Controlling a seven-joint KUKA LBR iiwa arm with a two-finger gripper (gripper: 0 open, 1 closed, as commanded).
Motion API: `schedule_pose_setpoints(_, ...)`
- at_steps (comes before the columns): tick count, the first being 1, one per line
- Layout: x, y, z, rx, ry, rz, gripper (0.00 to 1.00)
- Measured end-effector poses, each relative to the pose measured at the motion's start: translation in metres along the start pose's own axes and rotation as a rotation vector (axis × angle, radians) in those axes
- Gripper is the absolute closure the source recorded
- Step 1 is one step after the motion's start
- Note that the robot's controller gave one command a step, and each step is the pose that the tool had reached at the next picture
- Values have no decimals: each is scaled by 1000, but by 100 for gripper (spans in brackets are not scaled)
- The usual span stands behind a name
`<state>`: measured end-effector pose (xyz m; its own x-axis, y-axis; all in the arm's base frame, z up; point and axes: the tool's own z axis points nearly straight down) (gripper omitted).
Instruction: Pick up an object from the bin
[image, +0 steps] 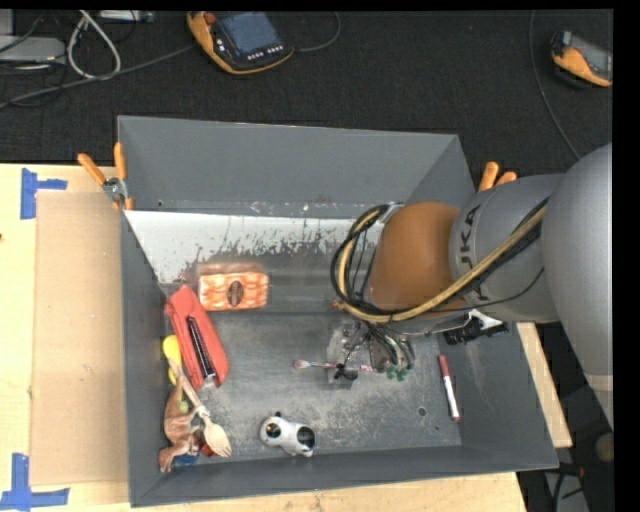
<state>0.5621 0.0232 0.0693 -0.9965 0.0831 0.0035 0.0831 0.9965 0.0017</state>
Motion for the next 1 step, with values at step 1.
schedule_pose_setpoints(1, 1, 0, -8, 0, 4, 0, 100)
